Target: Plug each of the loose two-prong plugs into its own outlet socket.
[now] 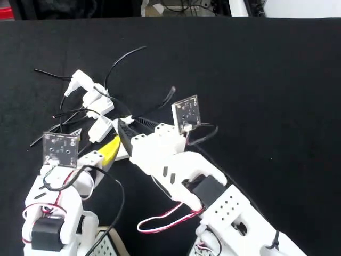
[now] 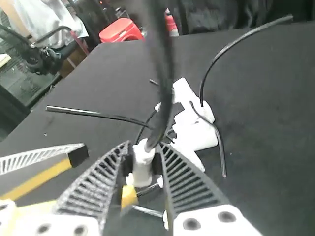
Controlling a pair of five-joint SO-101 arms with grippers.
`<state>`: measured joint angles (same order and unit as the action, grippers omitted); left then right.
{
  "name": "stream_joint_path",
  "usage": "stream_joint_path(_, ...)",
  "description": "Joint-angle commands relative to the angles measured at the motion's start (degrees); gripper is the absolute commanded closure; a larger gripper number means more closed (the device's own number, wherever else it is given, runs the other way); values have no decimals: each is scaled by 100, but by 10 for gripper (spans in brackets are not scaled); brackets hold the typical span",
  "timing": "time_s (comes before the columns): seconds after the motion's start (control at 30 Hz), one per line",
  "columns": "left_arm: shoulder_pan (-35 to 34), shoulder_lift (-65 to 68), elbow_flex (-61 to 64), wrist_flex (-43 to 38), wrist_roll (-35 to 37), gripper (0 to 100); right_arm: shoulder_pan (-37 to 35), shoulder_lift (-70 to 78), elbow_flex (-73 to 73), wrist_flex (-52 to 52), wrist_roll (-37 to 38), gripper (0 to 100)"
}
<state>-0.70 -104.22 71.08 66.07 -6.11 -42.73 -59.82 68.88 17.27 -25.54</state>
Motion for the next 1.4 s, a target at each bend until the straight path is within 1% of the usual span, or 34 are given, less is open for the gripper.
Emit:
stream_joint_path(0.0,84,-9,-4,167,-369,668,-35,22,-356,-229,158,985)
stream_joint_path(0.1,330,-9,-22,378,-492,668,176,48,-347,-325,123,985)
stream_joint_path(0.23,453,-9,40,360,-519,668,185,48,-382,-79,123,985)
stream_joint_path(0.37,400,-9,321,-18,-484,668,62,48,-365,35,141,985)
stream_joint_path(0.5,391,-9,646,-404,-484,668,-299,57,-629,826,141,986)
stream_joint_path(0.63,391,-9,655,-396,-519,668,-308,66,-1068,1591,167,986)
stream_joint_path(0.73,391,-9,655,-396,-527,668,-308,66,-1253,1996,431,986)
stream_joint_path(0.8,391,-9,673,-396,-686,668,-308,66,-1367,2233,466,986)
stream_joint_path(0.87,391,-9,699,-396,-818,668,-308,66,-1446,2391,475,986)
stream_joint_path(1.07,391,-9,708,-396,-835,668,-308,66,-1473,2479,712,986)
stream_joint_path(1.17,391,-9,708,-396,-835,668,-334,101,-1560,2716,712,986)
stream_joint_path(1.37,391,-9,716,-396,-844,668,-334,919,-1982,3138,835,986)
